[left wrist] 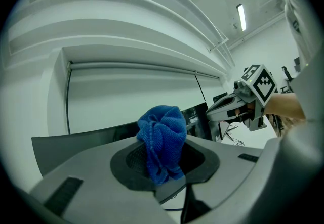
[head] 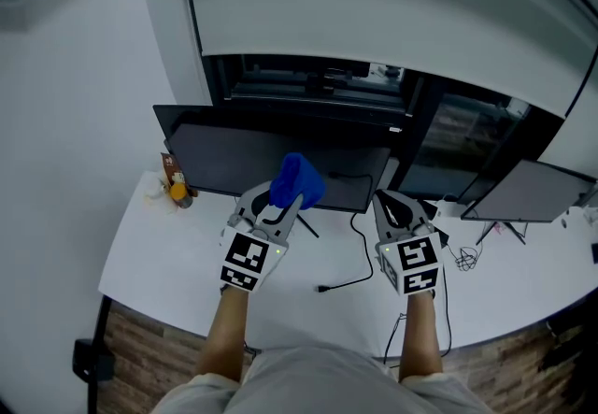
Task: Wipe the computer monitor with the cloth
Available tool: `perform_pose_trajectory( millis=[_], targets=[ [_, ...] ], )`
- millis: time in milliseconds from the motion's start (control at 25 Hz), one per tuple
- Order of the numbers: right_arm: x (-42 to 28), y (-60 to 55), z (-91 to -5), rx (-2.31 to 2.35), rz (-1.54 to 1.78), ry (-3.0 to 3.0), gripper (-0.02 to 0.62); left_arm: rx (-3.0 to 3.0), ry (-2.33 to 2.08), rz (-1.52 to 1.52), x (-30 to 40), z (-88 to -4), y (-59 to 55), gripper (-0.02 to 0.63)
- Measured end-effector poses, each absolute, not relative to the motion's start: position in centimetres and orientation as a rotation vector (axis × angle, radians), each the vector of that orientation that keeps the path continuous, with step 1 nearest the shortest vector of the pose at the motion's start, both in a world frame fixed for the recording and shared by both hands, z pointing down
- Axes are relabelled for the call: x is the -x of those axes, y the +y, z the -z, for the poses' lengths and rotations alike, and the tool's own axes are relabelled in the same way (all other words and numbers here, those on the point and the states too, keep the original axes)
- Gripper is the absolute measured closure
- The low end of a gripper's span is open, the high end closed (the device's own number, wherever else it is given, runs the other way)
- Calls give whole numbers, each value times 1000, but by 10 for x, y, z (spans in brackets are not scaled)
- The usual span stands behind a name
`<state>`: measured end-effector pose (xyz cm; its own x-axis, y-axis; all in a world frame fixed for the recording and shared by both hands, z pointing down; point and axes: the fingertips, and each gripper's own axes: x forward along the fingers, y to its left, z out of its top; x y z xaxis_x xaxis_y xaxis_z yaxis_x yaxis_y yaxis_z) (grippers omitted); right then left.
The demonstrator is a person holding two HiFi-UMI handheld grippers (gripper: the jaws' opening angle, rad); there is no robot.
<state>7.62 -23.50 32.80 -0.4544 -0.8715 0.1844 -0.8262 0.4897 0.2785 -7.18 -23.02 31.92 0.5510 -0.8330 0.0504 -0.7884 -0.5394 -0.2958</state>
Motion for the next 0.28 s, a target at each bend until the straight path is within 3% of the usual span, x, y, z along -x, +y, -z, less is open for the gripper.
perform_pose_trajectory(
  millis=[280],
  targets=[
    [-76, -235, -328, -1432, 215, -2432, 581, 2557, 1361, 272, 72, -321, -231, 488]
  ],
)
